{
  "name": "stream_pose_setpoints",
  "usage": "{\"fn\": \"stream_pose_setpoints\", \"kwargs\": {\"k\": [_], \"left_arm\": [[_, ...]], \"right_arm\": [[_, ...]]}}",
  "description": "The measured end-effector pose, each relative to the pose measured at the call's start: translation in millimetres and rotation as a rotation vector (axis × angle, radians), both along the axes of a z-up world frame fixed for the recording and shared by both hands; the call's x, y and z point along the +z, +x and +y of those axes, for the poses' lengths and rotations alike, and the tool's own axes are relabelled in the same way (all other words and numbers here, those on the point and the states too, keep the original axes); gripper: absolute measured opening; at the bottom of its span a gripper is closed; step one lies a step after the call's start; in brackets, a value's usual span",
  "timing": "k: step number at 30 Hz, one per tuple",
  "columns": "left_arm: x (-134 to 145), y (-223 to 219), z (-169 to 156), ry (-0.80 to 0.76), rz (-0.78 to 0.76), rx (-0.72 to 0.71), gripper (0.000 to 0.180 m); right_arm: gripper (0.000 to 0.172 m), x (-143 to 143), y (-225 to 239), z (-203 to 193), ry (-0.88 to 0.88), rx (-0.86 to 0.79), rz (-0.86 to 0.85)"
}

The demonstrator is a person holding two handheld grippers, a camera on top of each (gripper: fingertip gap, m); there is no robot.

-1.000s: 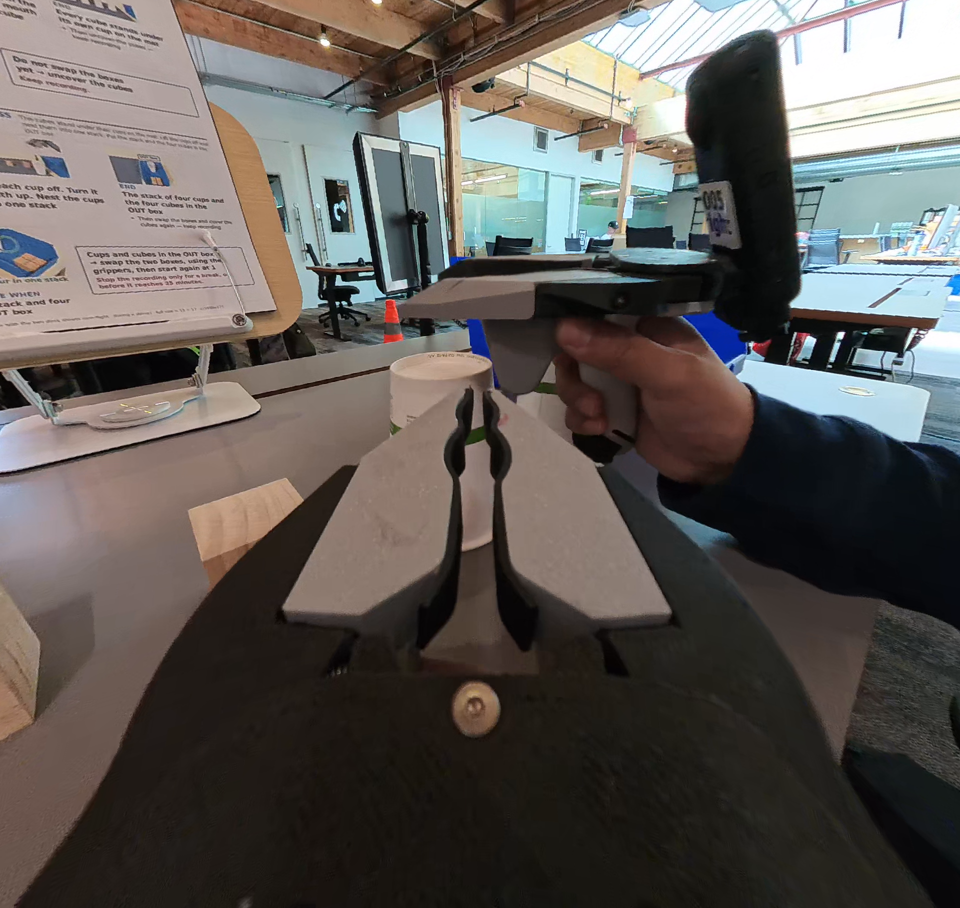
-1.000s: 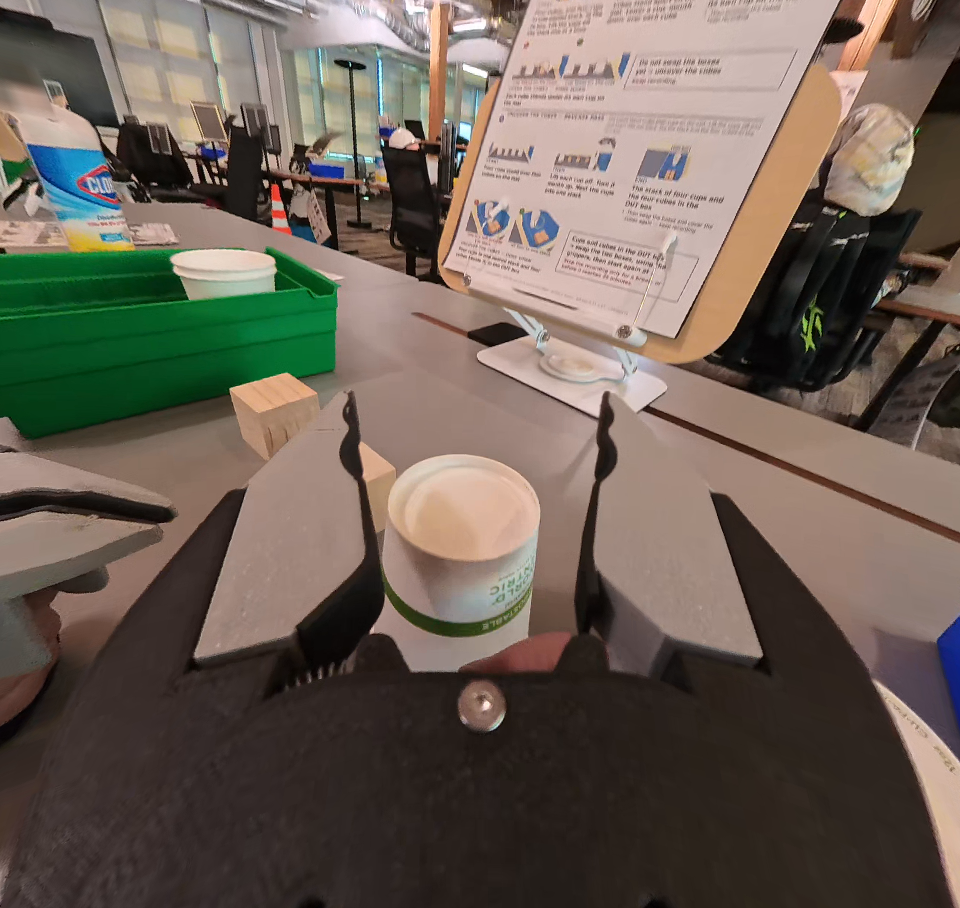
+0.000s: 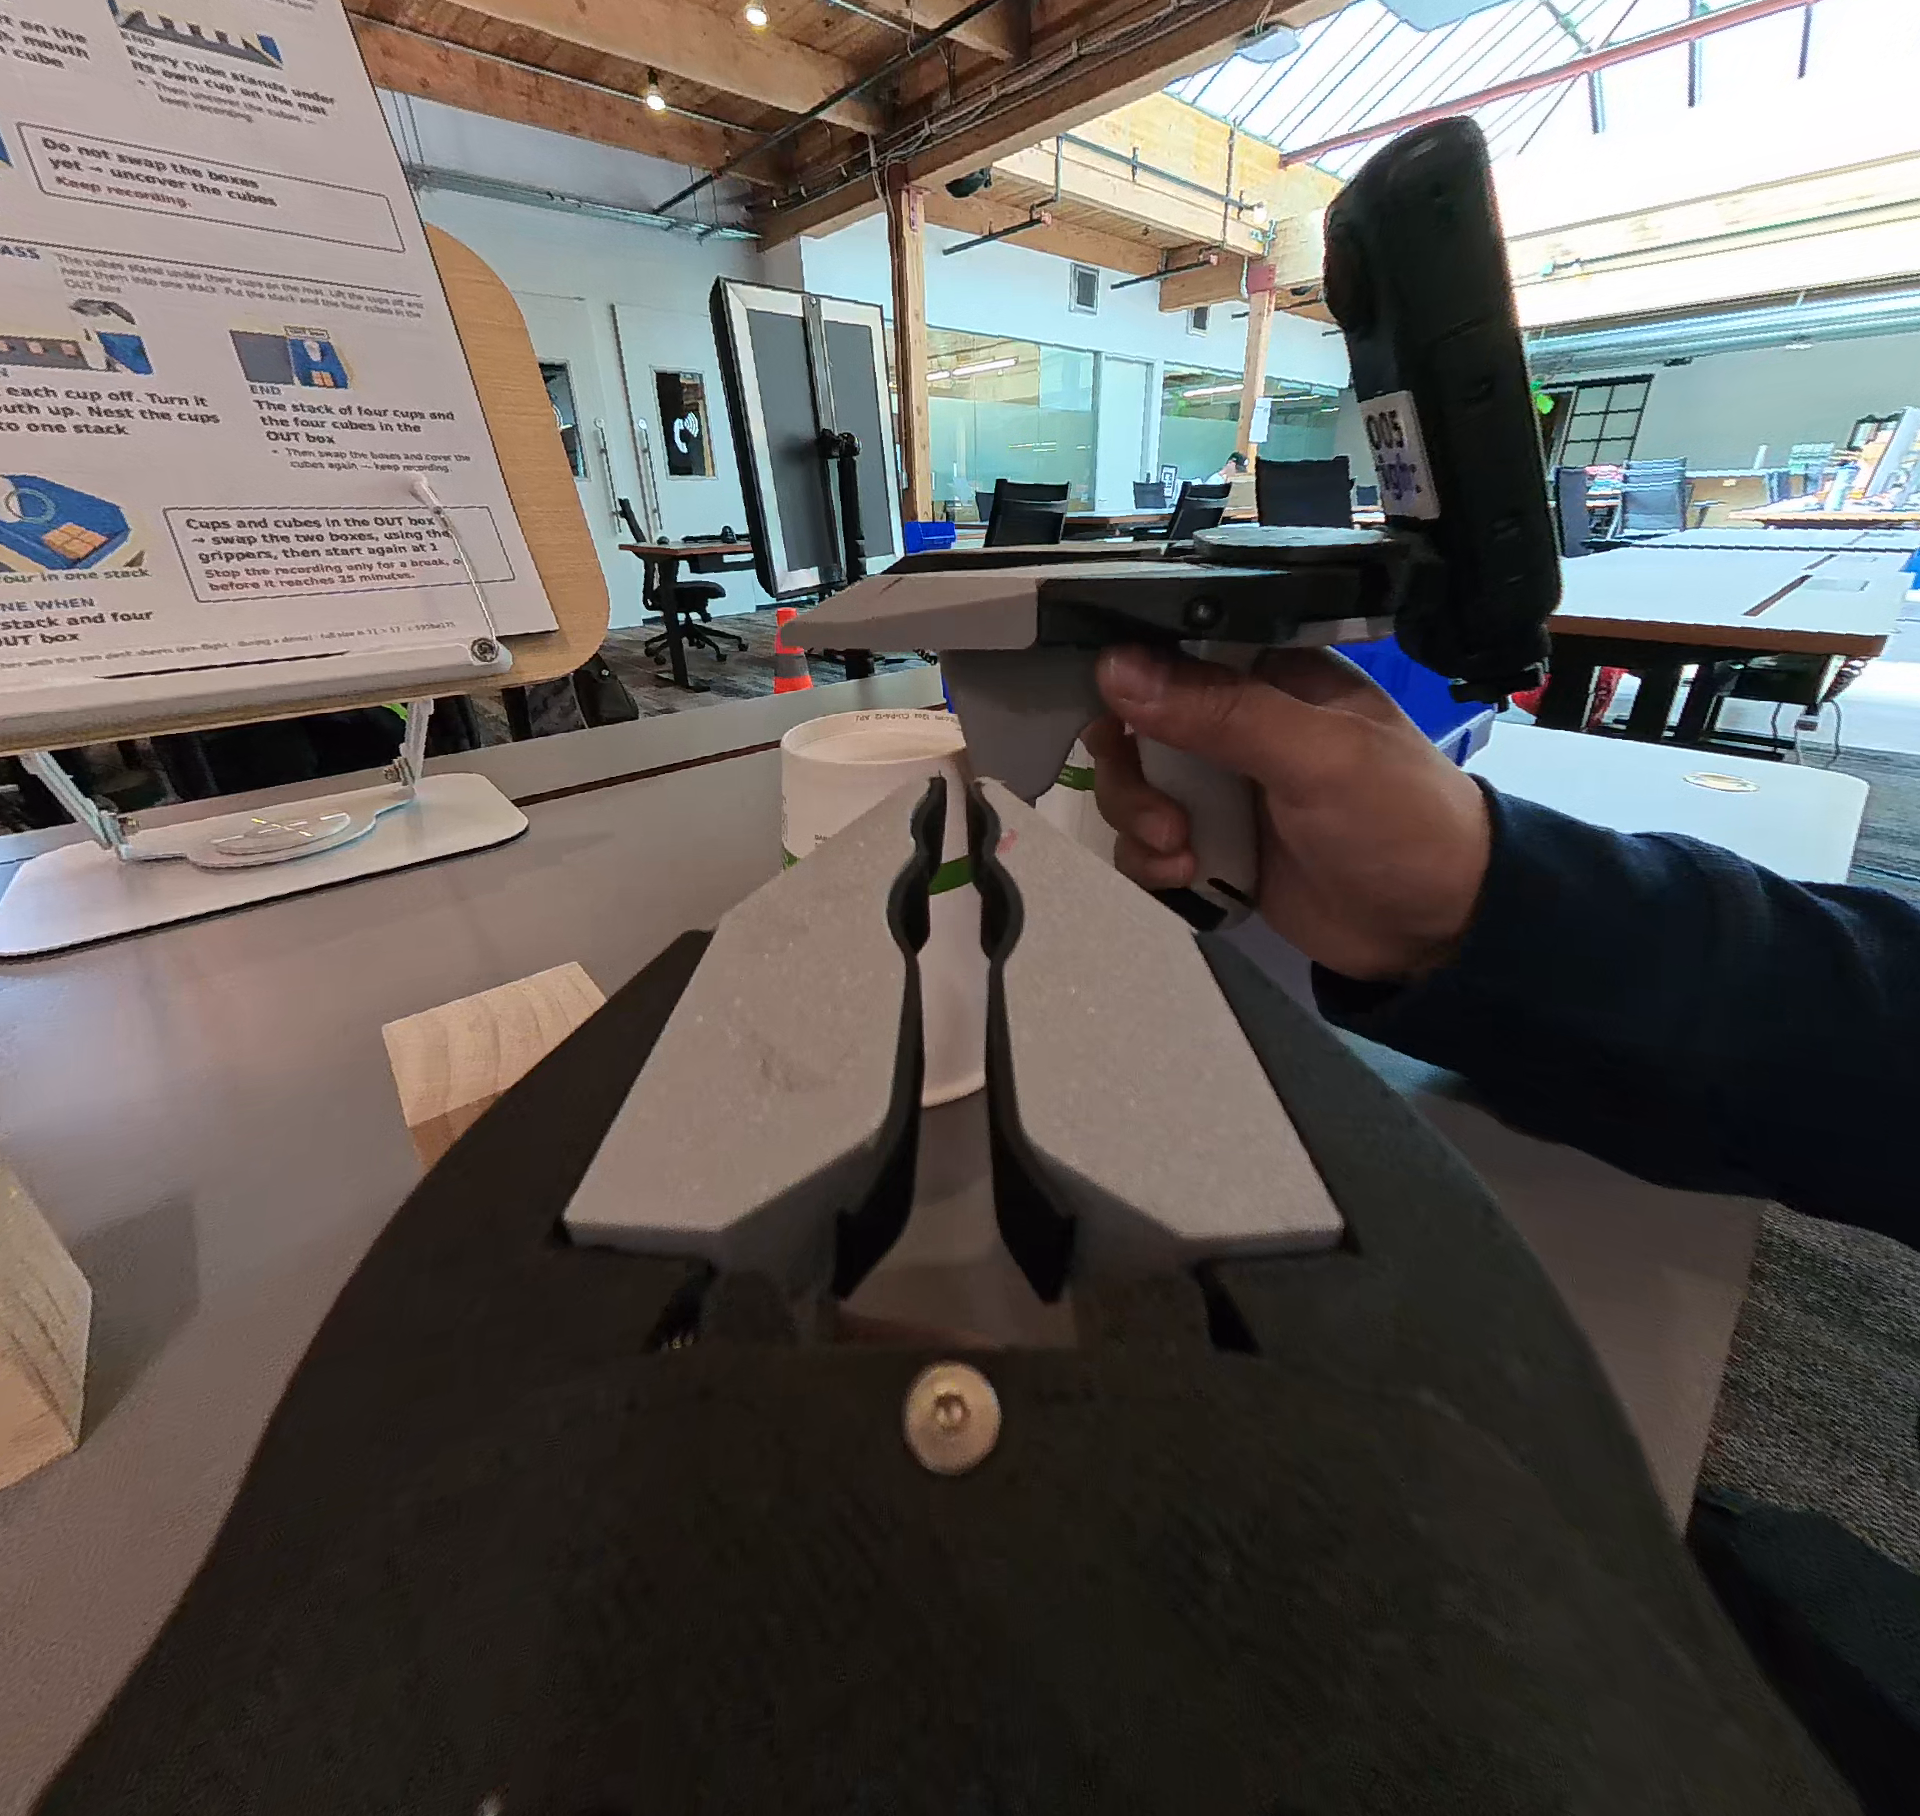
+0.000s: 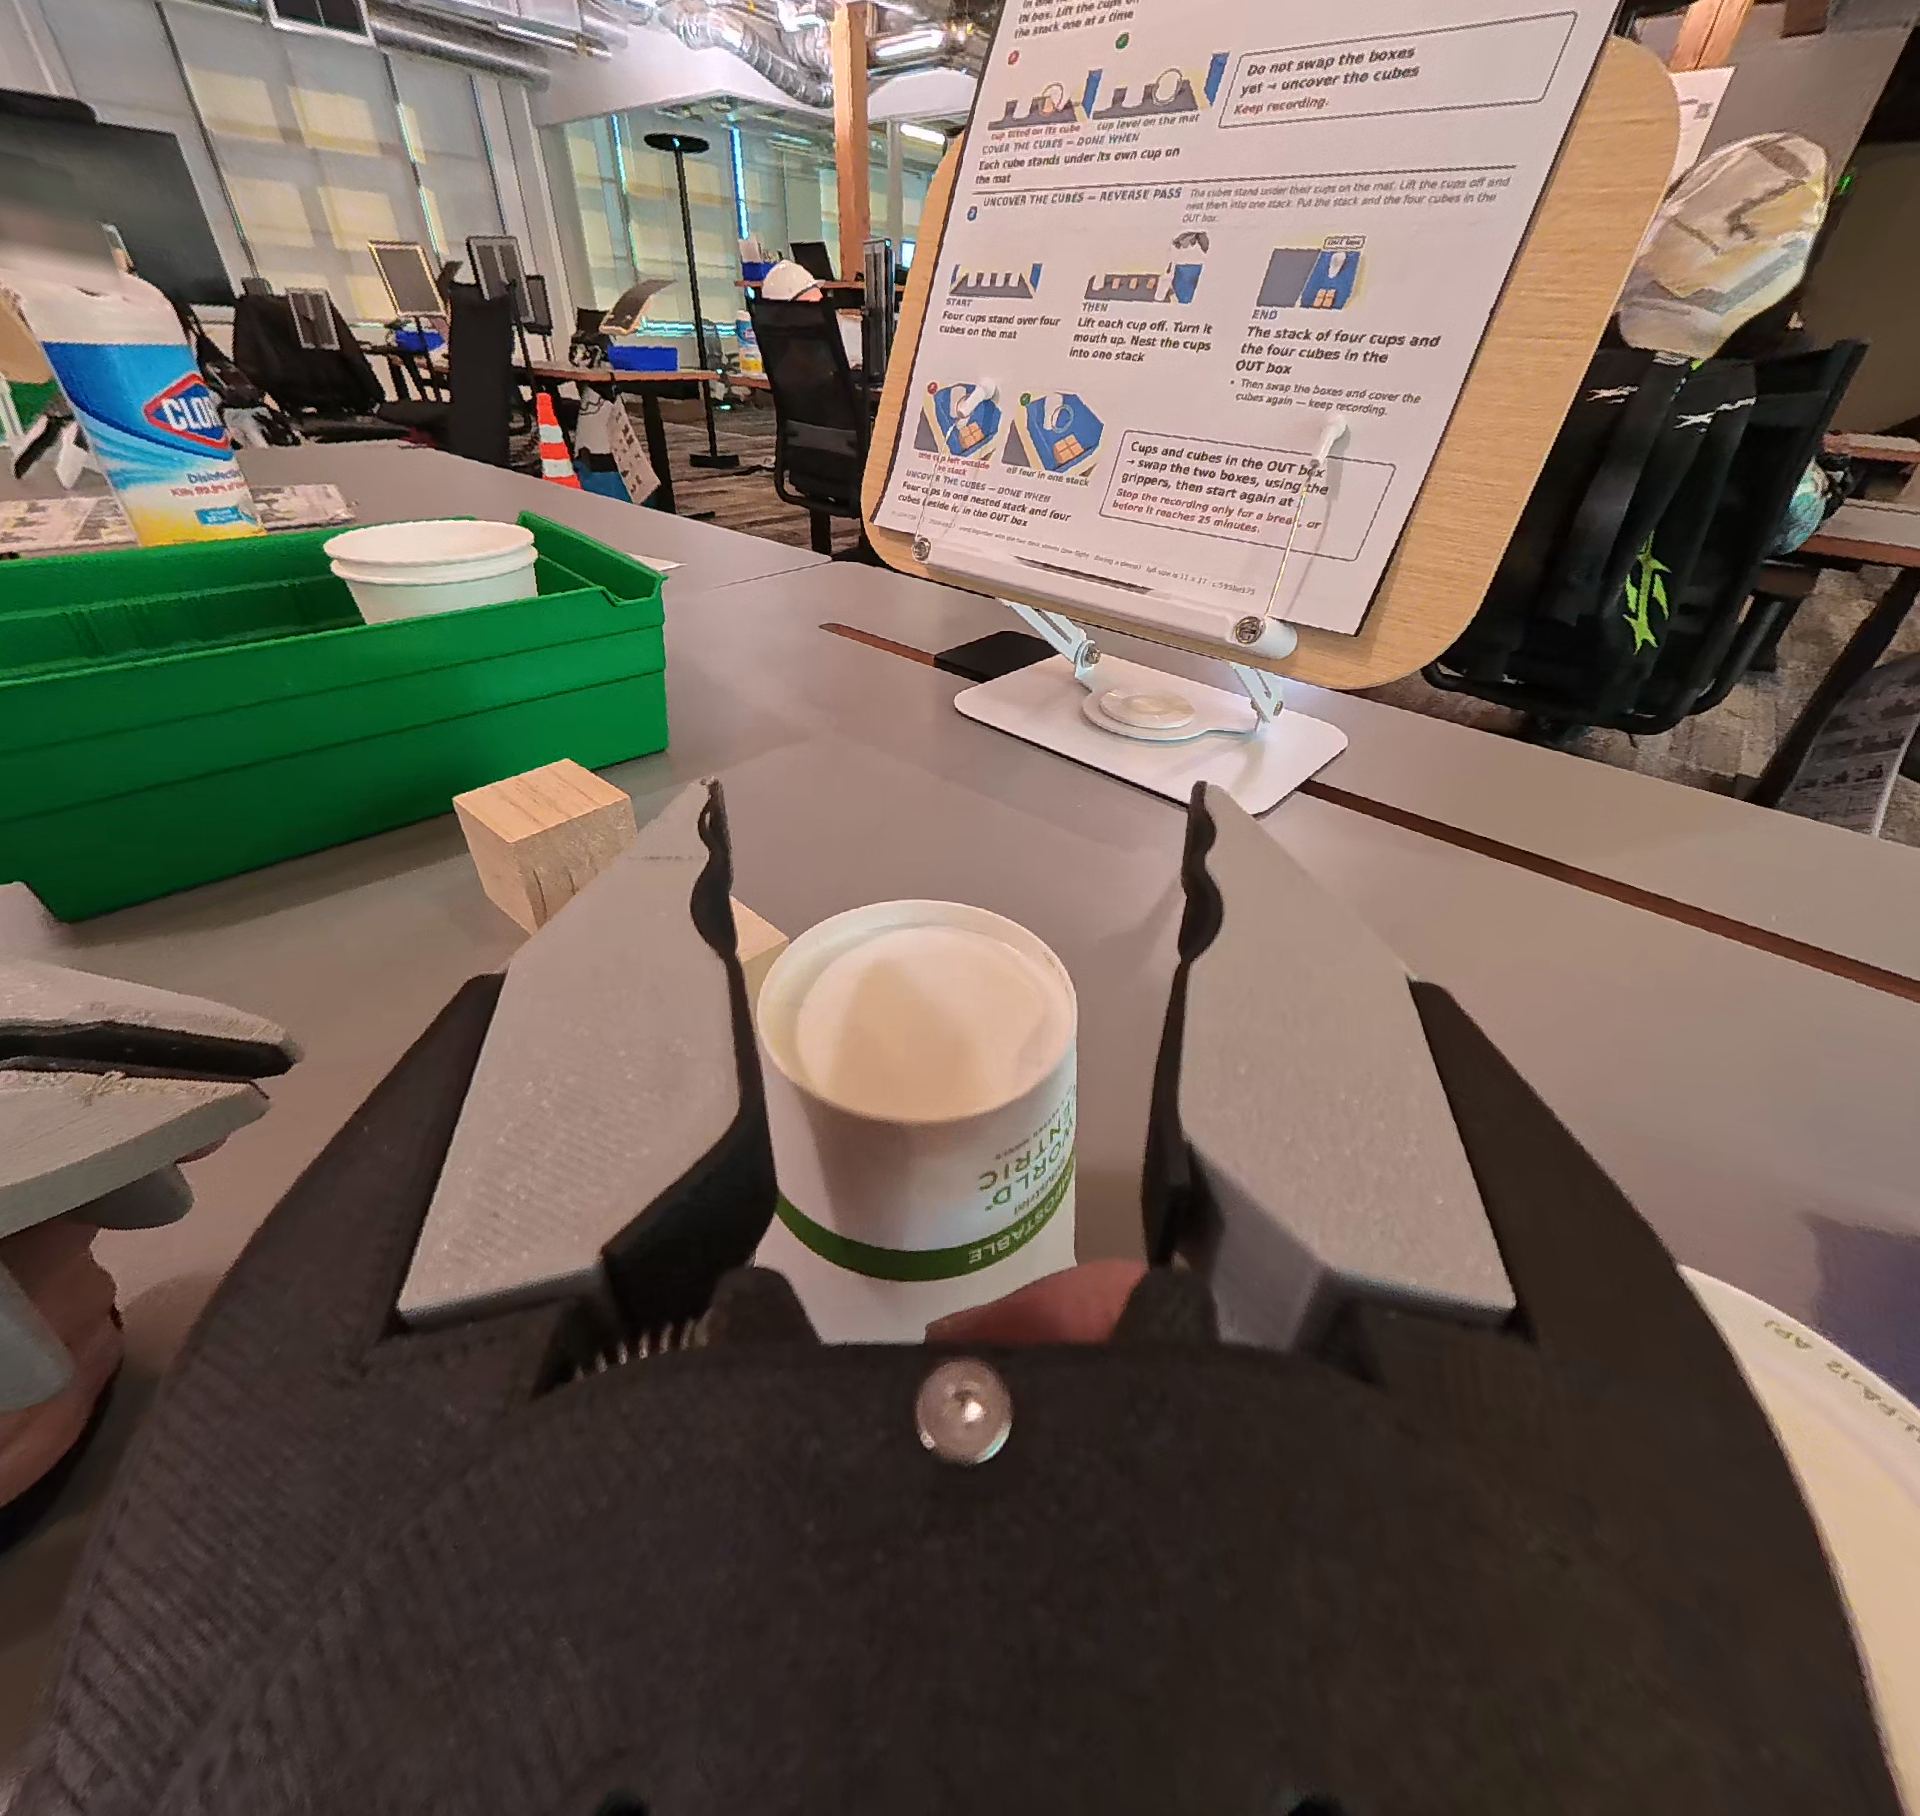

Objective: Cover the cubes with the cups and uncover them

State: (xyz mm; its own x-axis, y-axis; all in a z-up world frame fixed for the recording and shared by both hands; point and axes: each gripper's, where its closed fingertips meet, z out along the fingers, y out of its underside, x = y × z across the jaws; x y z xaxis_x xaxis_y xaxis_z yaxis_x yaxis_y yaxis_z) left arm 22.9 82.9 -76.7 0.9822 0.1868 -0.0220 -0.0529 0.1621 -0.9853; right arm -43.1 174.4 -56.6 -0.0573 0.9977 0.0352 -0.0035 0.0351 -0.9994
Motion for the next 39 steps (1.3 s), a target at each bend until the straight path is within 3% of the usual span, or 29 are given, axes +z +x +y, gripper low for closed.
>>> {"fn": "stream_pose_setpoints", "kwargs": {"k": [31, 34, 37, 39], "left_arm": [[3, 2, -7, 0.026, 0.026, 0.035, 0.000], [0, -1, -18, 0.005, -0.030, 0.013, 0.005], [-7, -19, -38, -0.111, -0.059, 0.038, 0.026], [10, -50, -65, -0.174, -0.004, 0.159, 0.026]], "right_arm": [[0.077, -8, -3, -11, 0.109, 0.011, -0.032], [0.076, -7, -3, -10, 0.111, 0.007, -0.028], [0.076, -6, -2, -11, 0.109, 0.011, -0.025], [0.076, -4, -1, -14, 0.103, 0.023, -0.018]]}}
